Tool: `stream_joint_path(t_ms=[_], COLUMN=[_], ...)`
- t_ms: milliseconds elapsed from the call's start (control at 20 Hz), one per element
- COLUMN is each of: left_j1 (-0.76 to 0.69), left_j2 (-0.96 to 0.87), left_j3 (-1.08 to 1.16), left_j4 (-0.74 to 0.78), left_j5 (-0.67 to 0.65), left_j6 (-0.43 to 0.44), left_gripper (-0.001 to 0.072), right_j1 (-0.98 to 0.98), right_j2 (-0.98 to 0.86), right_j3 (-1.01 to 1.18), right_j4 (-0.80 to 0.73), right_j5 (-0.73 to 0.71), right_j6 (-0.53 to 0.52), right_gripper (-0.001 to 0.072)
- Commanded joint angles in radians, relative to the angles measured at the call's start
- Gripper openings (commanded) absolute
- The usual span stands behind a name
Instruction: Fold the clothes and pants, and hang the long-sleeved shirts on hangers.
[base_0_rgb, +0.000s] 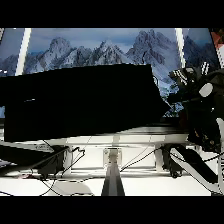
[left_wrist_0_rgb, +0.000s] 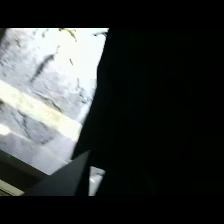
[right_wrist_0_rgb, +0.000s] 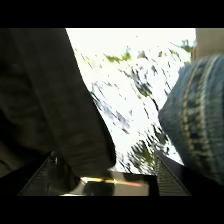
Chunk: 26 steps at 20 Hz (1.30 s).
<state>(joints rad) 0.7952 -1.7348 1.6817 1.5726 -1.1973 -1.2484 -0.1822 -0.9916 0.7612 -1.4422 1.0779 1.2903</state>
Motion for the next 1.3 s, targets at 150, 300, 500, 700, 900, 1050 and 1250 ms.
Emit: stream_joint_path(t_ms=[150, 300, 500, 700, 900, 1050, 1250], left_j1=[-0.082, -0.163, -0.265, -0.306, -0.29, -0.261, -0.251], left_j2=[0.088, 0.193, 0.353, 0.605, 0.861, 0.927, 0.905], left_j3=[0.0, 0.0, -0.064, -0.354, -0.698, -0.858, -0.916], left_j4=[-0.442, -0.553, -0.555, -0.451, -0.298, -0.29, -0.295], left_j5=[-0.082, -0.071, -0.061, 0.06, 0.141, 0.155, 0.159], left_j6=[-0.015, -0.011, 0.064, 0.16, 0.152, 0.081, 0.047], left_gripper=[0.0009, 0.0009, 0.0008, 0.0007, 0.0028, 0.0585, 0.0579], right_j1=[0.0, 0.0, 0.0, -0.001, -0.001, -0.001, -0.001], right_j2=[0.008, 0.092, 0.343, 0.557, 0.551, 0.473, 0.331], right_j3=[0.217, 0.244, 0.072, -0.173, -0.339, -0.413, -0.432], right_j4=[0.028, 0.031, -0.029, -0.031, -0.018, 0.089, 0.154], right_j5=[0.187, 0.252, 0.256, 0.254, 0.111, -0.036, -0.229], right_j6=[0.086, 0.145, 0.271, 0.412, 0.597, 0.632, 0.632], right_gripper=[0.0027, 0.0027, 0.0027, 0.0027, 0.0418, 0.0512, 0.0599])
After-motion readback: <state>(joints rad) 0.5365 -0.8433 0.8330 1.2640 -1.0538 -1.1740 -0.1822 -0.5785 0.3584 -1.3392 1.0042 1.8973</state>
